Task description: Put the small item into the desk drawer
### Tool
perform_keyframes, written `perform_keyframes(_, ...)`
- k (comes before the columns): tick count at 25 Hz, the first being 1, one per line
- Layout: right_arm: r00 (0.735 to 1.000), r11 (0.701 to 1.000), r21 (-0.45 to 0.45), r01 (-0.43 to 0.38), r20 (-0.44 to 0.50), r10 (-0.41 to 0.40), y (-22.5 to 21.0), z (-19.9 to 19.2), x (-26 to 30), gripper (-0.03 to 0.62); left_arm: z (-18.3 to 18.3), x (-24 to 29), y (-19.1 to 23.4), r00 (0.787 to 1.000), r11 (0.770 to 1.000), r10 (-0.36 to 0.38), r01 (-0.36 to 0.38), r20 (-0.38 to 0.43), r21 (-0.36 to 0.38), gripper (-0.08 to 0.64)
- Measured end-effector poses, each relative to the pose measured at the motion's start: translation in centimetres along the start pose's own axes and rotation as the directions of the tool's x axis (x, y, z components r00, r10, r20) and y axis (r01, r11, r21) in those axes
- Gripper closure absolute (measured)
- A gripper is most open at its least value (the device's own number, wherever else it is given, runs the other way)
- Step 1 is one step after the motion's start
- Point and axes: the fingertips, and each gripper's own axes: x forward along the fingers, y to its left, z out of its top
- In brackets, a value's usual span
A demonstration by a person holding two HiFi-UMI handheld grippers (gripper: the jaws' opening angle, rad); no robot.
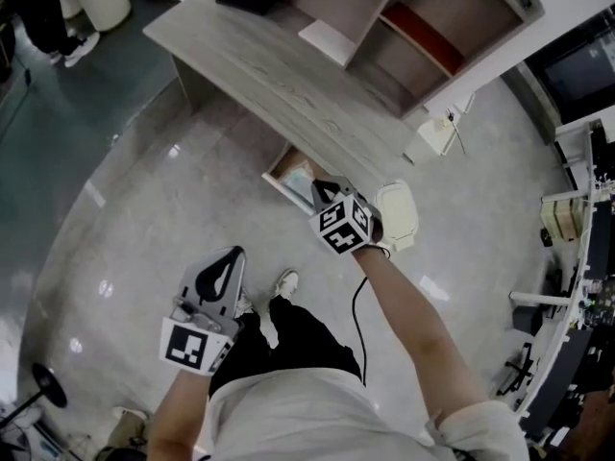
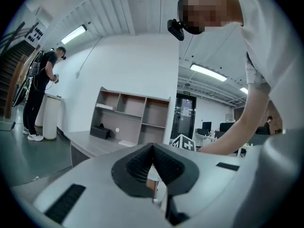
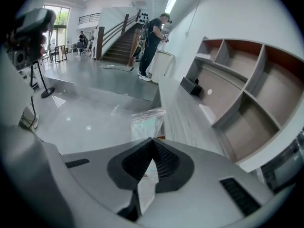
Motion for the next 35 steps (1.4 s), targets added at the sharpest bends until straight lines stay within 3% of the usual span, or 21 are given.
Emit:
perform_keyframes(14, 0.973, 0.996, 0.074, 0.050, 0.220, -0.066, -4.0, 5.2, -11.0, 0.569, 8.9, -1.0, -0.1, 0.993, 0.987, 0.022, -0.039, 0.112, 0.155, 0.543)
perform_keyframes(27, 0.899, 0.972, 0.183, 0.144, 0.386, -0.206, -9.4, 8.1, -19.3, 0.569, 14.7, 0.2, -0.3, 0.976, 0.970, 0.012, -0.063, 0.215, 0.233, 0.543)
perform_keyframes(35, 0.849, 0.932, 0.291, 0.214, 0.416, -0.325, -12.5, 6.9, -24.3, 0.569, 17.4, 0.0, 0.9, 0.957, 0.959, 0.040, -0.117, 0.287, 0.258, 0.543)
